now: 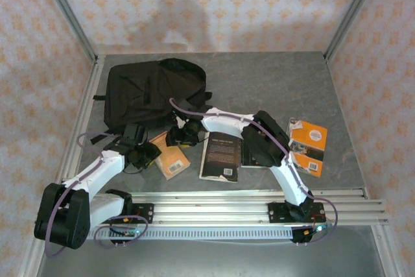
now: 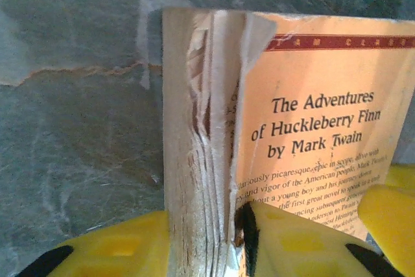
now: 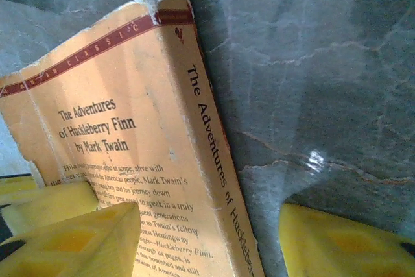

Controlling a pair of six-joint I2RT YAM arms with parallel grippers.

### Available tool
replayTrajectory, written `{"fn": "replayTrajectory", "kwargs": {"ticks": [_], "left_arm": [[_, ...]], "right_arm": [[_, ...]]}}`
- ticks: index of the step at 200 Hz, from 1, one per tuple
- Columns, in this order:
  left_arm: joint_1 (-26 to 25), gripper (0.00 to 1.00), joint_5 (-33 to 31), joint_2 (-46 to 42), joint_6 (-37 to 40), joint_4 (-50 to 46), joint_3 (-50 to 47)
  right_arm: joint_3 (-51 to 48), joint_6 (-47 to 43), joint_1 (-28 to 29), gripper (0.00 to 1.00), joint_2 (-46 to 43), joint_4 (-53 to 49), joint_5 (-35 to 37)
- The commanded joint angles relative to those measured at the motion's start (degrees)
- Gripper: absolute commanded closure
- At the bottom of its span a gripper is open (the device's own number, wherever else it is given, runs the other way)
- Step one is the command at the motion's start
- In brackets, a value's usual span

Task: Pack the student bag
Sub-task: Pick up the book from the bottom-center of the table.

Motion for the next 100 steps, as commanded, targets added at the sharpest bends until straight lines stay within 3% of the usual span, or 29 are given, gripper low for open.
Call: {"fn": "replayTrajectory", "kwargs": {"ticks": [1, 29, 100], "left_arm": [[0.36, 0.71, 2.59, 1.61, 0.80, 1.53, -2.07], [0.36, 0.79, 5.96, 3.46, 0.85, 3.21, -3.03], [0.36, 0.82, 8.15, -1.69, 2.29, 0.30, -3.50]], "right_arm": [[0.84, 0.12, 1.43, 0.42, 2.56, 1.47, -8.70], [2.84, -2.68, 2.72, 0.43, 4.03, -1.14, -15.50], [-2.14, -1.28, 2.08, 0.45, -4.99, 2.75, -19.32]]}}
